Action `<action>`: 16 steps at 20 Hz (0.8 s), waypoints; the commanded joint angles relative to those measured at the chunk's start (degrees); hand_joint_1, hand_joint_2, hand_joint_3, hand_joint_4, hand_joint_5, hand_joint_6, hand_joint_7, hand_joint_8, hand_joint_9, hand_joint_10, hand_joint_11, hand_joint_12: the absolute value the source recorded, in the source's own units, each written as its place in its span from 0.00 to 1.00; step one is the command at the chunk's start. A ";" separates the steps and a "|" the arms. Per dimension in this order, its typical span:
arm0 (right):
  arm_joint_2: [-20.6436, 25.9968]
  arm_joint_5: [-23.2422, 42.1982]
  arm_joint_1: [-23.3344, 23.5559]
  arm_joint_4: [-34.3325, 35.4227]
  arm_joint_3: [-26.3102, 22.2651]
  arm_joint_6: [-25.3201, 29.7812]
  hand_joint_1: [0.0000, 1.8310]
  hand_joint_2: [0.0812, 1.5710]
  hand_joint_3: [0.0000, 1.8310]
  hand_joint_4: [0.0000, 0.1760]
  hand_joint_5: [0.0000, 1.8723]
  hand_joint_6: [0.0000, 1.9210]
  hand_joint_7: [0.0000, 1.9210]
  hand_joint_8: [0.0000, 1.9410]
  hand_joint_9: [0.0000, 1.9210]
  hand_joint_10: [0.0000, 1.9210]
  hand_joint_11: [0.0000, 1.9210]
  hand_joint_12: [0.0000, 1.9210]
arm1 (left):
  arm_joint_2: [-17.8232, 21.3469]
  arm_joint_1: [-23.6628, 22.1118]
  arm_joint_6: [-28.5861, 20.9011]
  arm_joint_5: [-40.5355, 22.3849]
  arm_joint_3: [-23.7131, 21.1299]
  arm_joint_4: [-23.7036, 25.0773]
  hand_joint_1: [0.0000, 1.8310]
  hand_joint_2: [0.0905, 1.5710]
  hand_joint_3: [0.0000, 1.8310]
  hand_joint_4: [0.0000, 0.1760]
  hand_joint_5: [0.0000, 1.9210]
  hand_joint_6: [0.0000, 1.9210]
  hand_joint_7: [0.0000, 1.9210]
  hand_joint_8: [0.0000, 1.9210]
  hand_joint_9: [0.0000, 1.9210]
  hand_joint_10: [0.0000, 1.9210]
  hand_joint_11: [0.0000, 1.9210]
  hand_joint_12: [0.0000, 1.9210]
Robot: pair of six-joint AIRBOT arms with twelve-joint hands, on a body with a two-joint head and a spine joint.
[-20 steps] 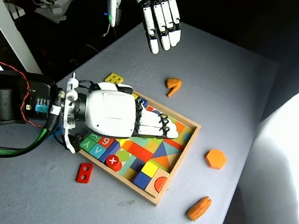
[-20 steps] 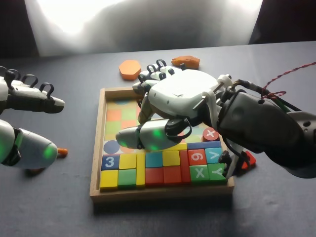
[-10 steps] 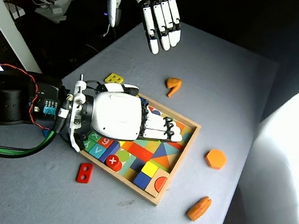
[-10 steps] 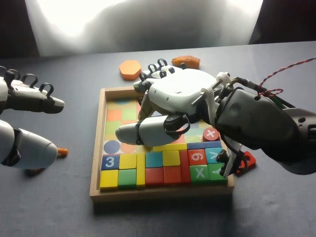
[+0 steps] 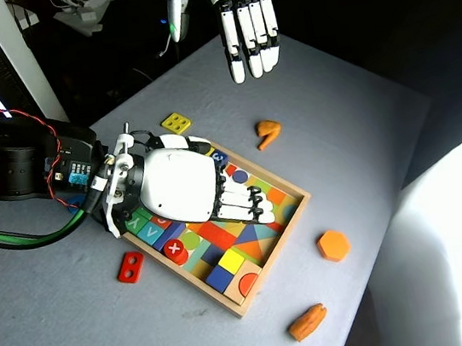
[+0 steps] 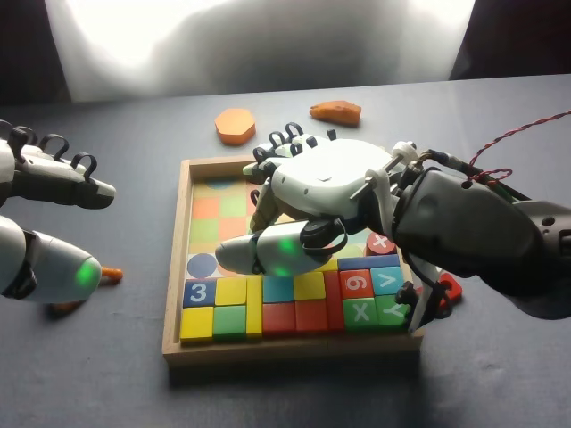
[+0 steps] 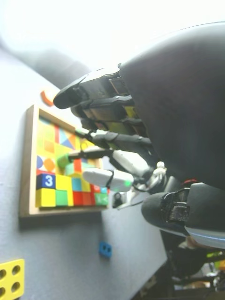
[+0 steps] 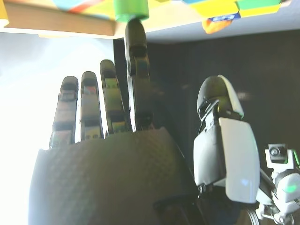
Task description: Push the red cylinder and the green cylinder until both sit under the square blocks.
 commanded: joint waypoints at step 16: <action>11.60 -3.11 -4.46 -0.72 -6.20 -2.14 0.00 0.71 0.00 0.00 0.47 0.00 0.10 0.00 0.02 0.00 0.00 0.00 | 0.43 -0.55 -0.18 -4.27 0.15 0.90 0.00 0.79 0.00 0.33 0.06 0.00 0.02 0.00 0.04 0.00 0.00 0.24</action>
